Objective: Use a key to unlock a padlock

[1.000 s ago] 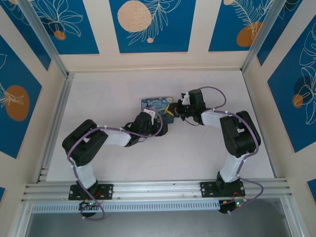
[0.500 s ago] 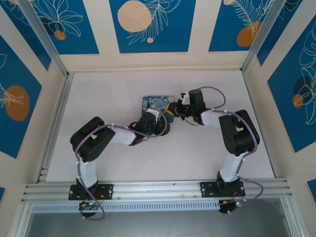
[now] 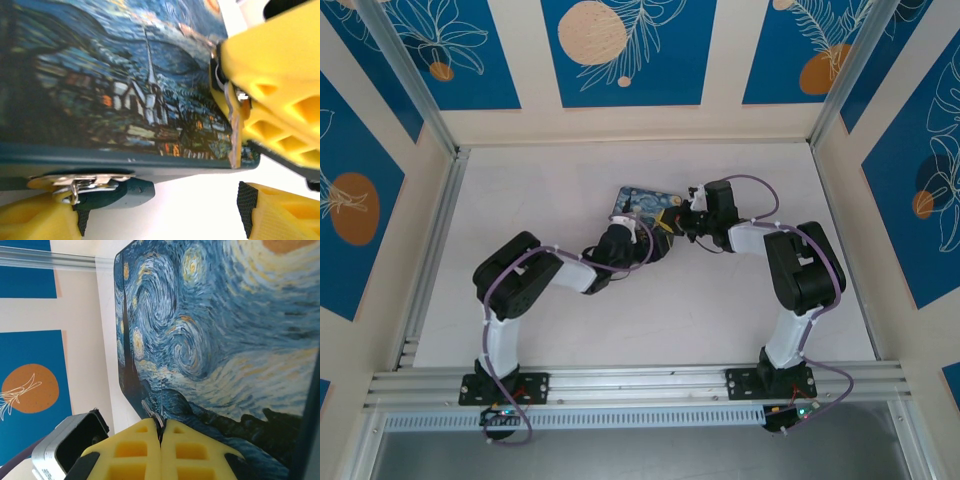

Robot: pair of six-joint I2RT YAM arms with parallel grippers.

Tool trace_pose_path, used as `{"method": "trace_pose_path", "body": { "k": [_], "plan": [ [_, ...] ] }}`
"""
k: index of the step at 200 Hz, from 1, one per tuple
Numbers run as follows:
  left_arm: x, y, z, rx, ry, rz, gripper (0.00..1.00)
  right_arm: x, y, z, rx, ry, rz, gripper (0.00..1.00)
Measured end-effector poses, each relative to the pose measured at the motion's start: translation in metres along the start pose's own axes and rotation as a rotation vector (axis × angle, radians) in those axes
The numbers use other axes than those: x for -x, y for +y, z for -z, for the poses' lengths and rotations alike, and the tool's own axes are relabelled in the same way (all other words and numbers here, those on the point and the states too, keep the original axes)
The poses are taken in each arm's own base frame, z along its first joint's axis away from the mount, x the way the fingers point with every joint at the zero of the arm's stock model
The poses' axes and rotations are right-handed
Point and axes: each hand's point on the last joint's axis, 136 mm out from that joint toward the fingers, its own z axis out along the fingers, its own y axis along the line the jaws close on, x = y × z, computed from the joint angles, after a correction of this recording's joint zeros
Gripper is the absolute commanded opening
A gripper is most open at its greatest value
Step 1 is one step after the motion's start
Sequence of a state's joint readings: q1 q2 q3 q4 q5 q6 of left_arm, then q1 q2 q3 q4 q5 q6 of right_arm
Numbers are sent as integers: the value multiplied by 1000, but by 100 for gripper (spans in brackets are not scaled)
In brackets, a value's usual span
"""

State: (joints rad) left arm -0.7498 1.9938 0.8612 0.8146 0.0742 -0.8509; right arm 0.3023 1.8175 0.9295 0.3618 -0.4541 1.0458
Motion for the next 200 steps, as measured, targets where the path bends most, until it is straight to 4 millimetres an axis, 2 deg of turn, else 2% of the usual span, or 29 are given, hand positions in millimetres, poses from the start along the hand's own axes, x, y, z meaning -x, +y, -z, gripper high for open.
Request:
{"method": "trace_pose_path", "body": {
  "k": [50, 140, 200],
  "plan": [
    [8, 0, 5, -68, -65, 135, 77, 0, 0, 0, 1, 0, 0, 0],
    [13, -4, 0, -126, -99, 226, 75, 4, 1, -2, 12, 2, 3, 0],
    [11, -6, 10, -178, -106, 338, 73, 5, 1, -2, 14, 5, 2, 0]
  ]
}}
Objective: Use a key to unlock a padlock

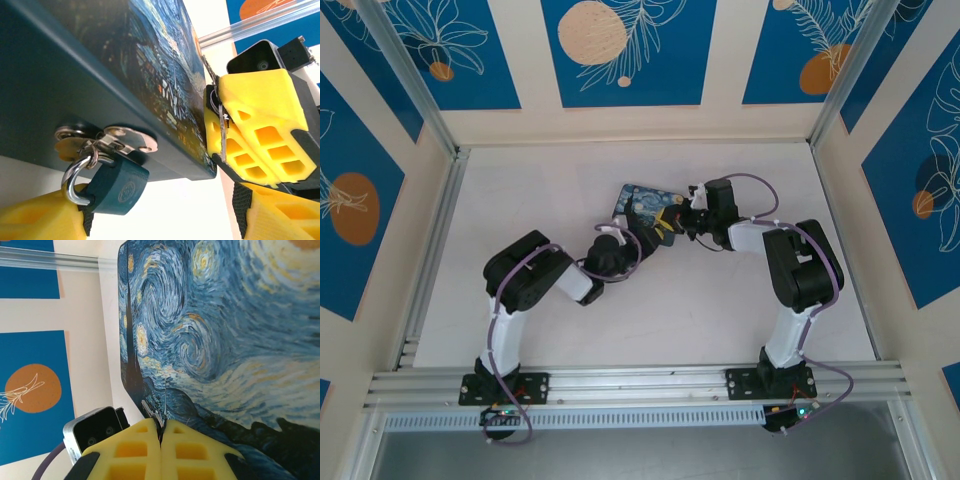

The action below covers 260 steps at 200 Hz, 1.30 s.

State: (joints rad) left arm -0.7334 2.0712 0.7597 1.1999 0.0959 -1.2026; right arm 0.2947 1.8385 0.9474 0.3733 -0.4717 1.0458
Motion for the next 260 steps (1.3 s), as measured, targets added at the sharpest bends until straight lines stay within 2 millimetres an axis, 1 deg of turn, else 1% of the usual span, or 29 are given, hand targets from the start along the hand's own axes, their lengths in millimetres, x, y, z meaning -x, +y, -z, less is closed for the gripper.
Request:
{"method": "trace_pose_path", "body": {
  "k": [42, 74, 102, 137, 177, 260],
  "plan": [
    [2, -2, 2, -12, -17, 28, 71, 0, 0, 0, 0, 0, 0, 0],
    [6, 3, 4, 7, -46, 52, 68, 0, 0, -1, 4, 4, 0, 0],
    [8, 7, 4, 23, -62, 63, 62, 0, 0, -1, 5, 5, 1, 0],
    [8, 19, 4, 72, -71, 74, 54, 0, 0, -1, 5, 5, 0, 0],
    [7, 24, 3, 93, -81, 73, 46, 0, 0, -1, 5, 6, 0, 0],
    [9, 28, -3, 108, -95, 70, 39, 0, 0, -1, 5, 5, 0, 0]
  ]
}}
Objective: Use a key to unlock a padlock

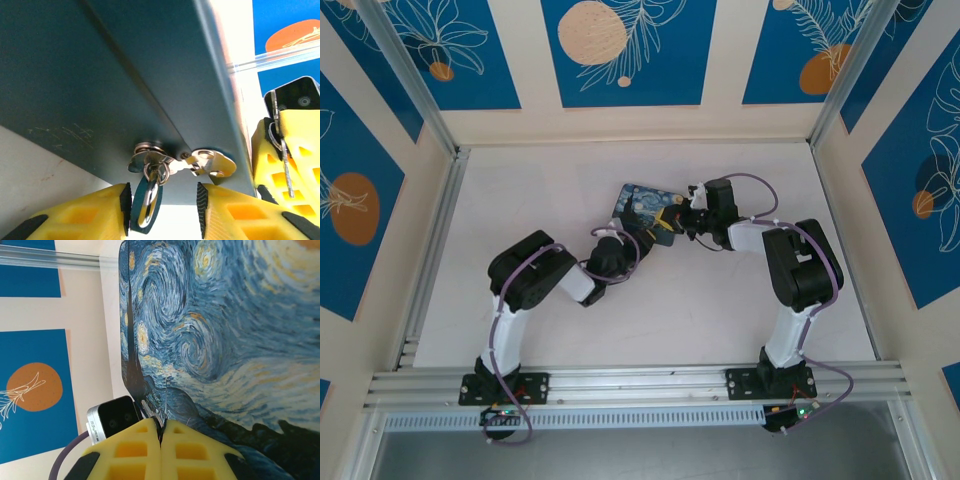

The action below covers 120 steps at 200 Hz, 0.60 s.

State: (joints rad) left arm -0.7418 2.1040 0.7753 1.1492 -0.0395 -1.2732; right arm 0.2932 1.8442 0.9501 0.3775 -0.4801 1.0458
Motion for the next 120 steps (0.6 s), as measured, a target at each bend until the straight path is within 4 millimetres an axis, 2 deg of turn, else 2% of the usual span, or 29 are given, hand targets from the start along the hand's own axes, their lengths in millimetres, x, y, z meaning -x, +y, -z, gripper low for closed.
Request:
{"method": "trace_pose_path", "body": {
  "k": [120],
  "plan": [
    [1, 8, -3, 29, -12, -1, 22, 0, 0, 0, 11, 9, -1, 0]
  ]
}}
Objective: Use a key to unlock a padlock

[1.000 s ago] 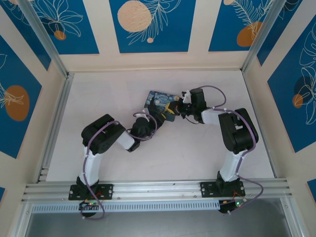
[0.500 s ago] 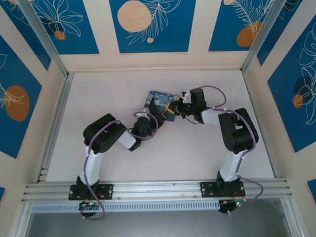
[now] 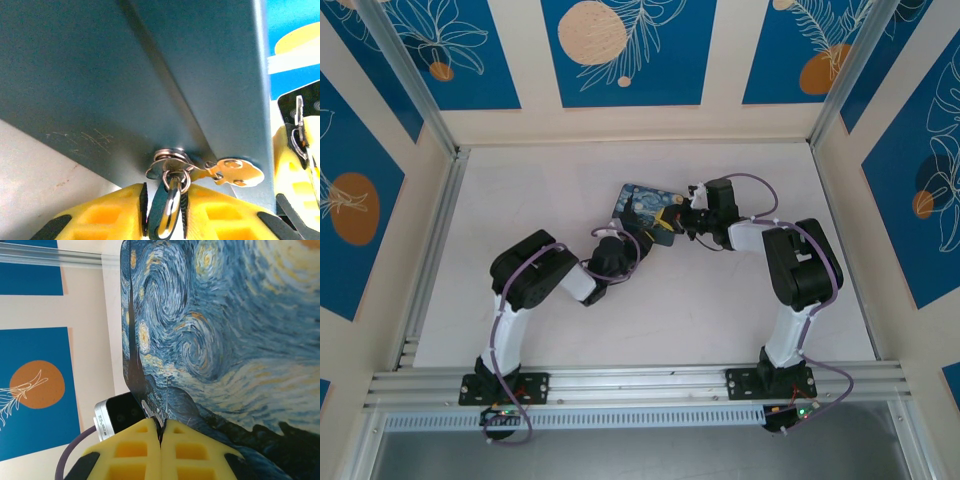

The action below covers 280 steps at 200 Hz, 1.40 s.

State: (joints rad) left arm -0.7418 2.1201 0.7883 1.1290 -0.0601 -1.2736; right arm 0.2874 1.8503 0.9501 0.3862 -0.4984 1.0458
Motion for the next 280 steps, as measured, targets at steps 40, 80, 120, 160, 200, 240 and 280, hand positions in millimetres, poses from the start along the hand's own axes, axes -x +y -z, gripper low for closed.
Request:
{"method": "trace_pose_path", "body": {
  "k": [40, 80, 120, 160, 200, 240, 280],
  "plan": [
    [1, 0, -1, -1, -2, -14, 12, 2, 0, 1, 4, -2, 1, 0],
    [3, 0, -1, -1, -1, -20, 0, 7, 0, 2, 3, -8, -7, 0],
    [2, 1, 12, 56, 65, -12, 0, 1, 11, 15, 9, -16, -4, 0],
    [-2, -1, 35, 163, 215, -12, 0, -31, 30, 54, 50, -42, 40, 0],
    [-8, -10, 42, 222, 376, -3, 0, -77, 1, 72, 26, -18, -1, 0],
    [-12, -8, 49, 231, 458, 31, 0, -121, -16, 81, 5, 19, -8, 0],
    [-10, -14, 60, 203, 443, 96, 0, -140, -23, 80, -9, 23, -4, 0]
  ]
}}
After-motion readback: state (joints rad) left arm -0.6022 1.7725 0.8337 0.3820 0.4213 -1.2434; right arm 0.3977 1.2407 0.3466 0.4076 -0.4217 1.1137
